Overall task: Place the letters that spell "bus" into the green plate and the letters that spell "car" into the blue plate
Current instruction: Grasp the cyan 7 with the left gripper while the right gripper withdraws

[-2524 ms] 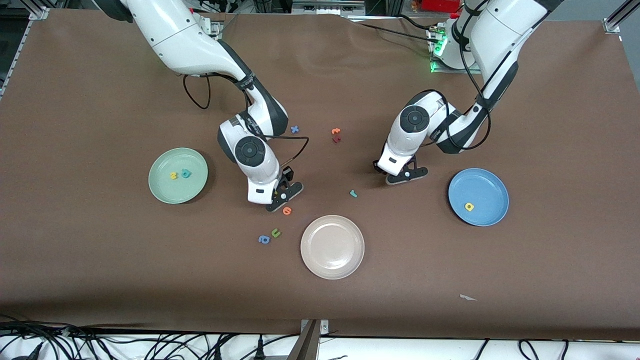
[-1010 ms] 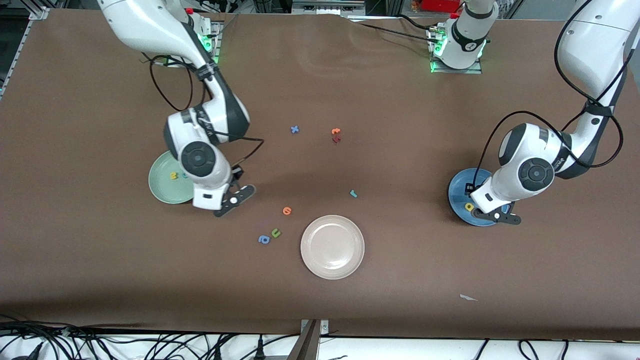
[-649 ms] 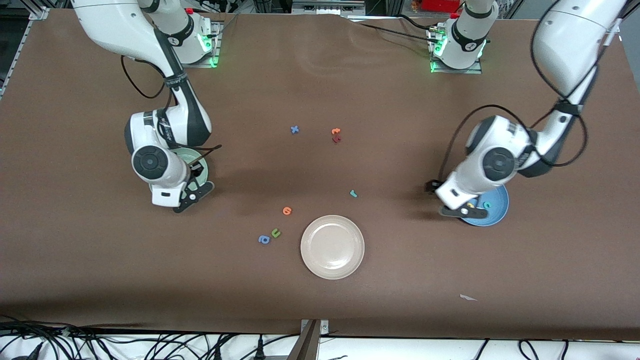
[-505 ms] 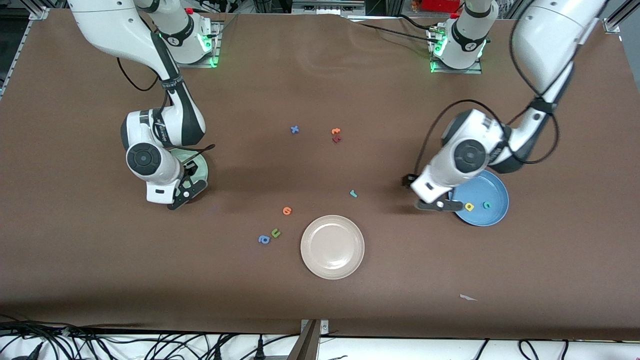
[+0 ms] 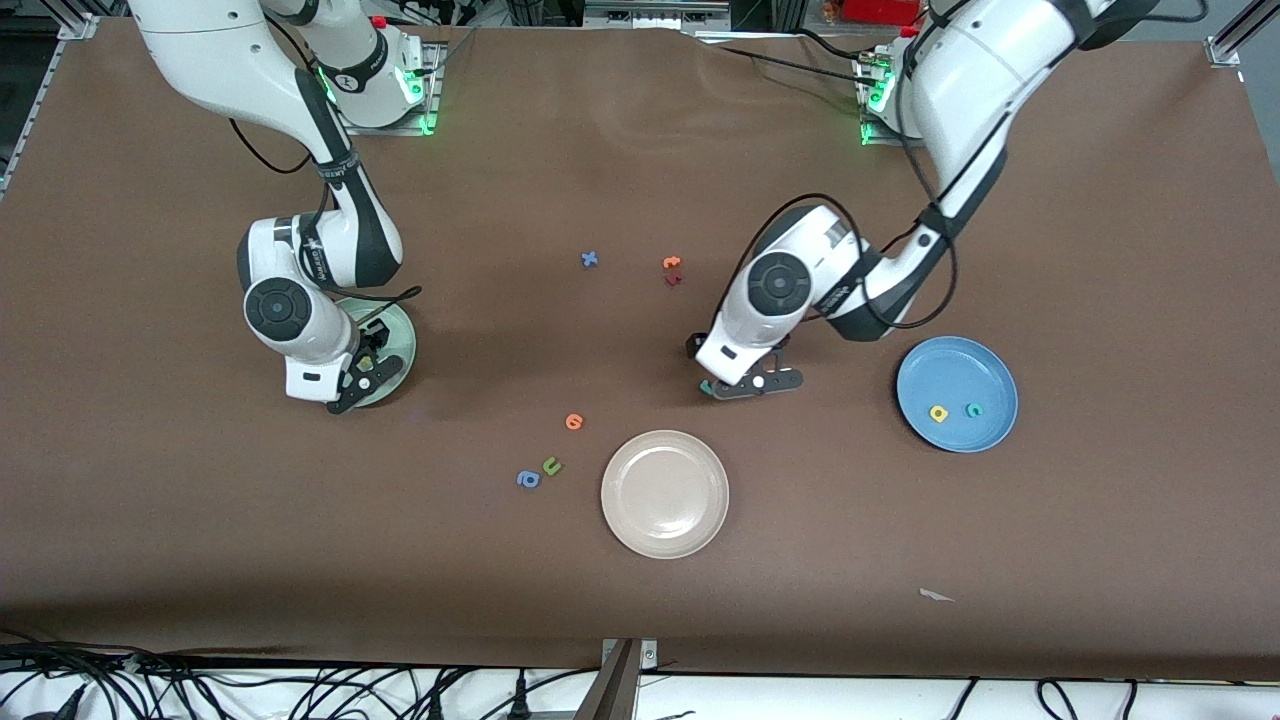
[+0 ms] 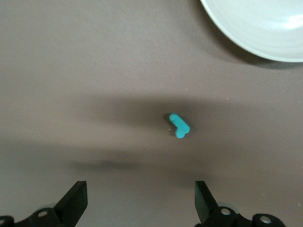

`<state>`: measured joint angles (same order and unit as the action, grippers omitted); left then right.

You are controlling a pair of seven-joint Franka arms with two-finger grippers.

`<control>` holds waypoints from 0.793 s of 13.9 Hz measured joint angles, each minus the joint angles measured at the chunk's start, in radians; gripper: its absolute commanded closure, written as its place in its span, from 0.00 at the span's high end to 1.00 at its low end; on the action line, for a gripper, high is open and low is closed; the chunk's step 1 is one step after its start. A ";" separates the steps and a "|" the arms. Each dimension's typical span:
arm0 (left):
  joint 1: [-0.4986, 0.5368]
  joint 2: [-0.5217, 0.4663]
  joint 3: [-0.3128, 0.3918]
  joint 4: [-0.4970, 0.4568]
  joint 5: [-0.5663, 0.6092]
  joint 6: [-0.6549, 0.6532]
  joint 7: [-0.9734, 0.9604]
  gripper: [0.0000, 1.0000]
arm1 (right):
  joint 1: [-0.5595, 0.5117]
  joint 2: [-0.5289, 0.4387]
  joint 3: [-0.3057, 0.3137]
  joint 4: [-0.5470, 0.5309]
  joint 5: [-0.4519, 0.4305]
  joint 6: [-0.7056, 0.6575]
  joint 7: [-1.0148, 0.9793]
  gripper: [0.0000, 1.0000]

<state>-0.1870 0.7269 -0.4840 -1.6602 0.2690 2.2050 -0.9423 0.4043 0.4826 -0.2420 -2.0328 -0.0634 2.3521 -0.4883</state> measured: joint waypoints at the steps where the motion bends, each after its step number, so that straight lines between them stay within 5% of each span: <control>1: -0.041 0.023 0.034 0.019 0.000 0.011 -0.027 0.93 | 0.000 -0.008 0.000 0.001 0.000 0.000 0.000 1.00; 4: -0.104 0.078 0.087 0.042 0.000 0.084 -0.079 0.87 | 0.001 -0.050 0.005 0.022 0.001 -0.052 0.009 1.00; 11: -0.104 0.111 0.097 0.098 0.000 0.092 -0.091 0.56 | 0.004 -0.110 0.028 0.296 0.039 -0.492 0.161 1.00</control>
<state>-0.2911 0.8384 -0.3870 -1.5624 0.2690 2.2970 -1.0337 0.4085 0.3729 -0.2140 -1.7366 -0.0243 1.8601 -0.3278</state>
